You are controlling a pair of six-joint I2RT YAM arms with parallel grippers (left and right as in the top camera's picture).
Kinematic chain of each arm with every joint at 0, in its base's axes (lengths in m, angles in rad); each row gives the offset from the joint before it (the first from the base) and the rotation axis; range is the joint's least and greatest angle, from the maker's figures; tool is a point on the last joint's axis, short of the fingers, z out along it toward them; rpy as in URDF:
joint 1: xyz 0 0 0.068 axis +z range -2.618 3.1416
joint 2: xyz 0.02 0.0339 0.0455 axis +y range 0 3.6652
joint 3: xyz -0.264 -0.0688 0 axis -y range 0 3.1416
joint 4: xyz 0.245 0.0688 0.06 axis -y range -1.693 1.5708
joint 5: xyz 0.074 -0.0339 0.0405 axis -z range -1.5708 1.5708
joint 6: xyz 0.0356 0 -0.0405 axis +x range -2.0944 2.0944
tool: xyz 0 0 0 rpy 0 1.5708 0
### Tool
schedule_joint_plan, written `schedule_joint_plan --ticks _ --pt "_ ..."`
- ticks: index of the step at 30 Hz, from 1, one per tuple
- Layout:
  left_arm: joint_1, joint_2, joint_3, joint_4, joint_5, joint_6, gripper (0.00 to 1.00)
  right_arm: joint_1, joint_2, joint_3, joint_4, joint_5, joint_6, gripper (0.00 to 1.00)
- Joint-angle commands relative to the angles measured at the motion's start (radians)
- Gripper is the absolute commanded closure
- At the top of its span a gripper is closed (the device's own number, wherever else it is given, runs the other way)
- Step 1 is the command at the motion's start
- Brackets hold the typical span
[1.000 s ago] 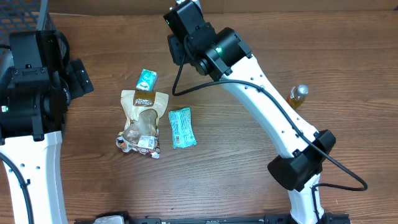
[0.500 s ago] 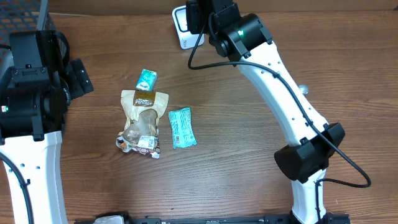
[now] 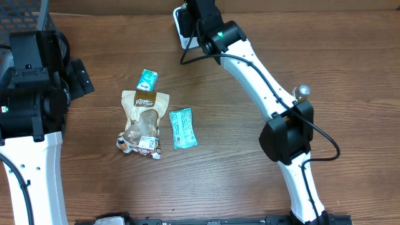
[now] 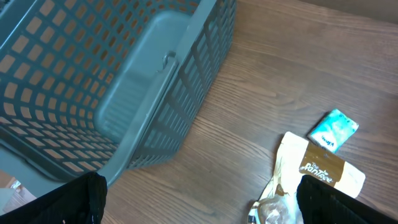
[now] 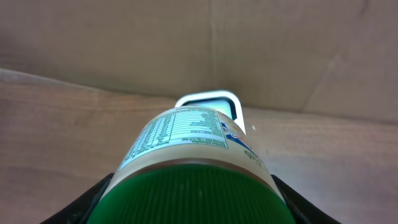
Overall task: Scan the item barcode
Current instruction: 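Hold the jar label against the white scanner face with the right gripper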
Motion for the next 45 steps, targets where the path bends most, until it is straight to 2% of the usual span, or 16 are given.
schedule_joint_plan --ticks 1,16,24,36,45 --pt "0.000 0.002 0.020 0.002 -0.010 0.007 0.01 -0.009 0.011 0.005 0.069 0.005 -0.035 0.85" --pt "0.000 0.002 0.020 0.002 -0.010 0.007 0.00 -0.032 0.160 -0.009 0.417 0.004 -0.035 0.85" --pt "0.000 0.002 0.019 0.002 -0.010 0.007 0.00 -0.053 0.231 -0.010 0.454 0.004 -0.034 0.85" --pt "0.000 0.002 0.019 0.002 -0.010 0.007 0.00 -0.054 0.259 -0.021 0.630 -0.059 -0.034 0.86" --pt "0.000 0.002 0.020 0.002 -0.010 0.007 0.00 -0.059 0.322 -0.023 0.657 -0.060 -0.034 0.87"
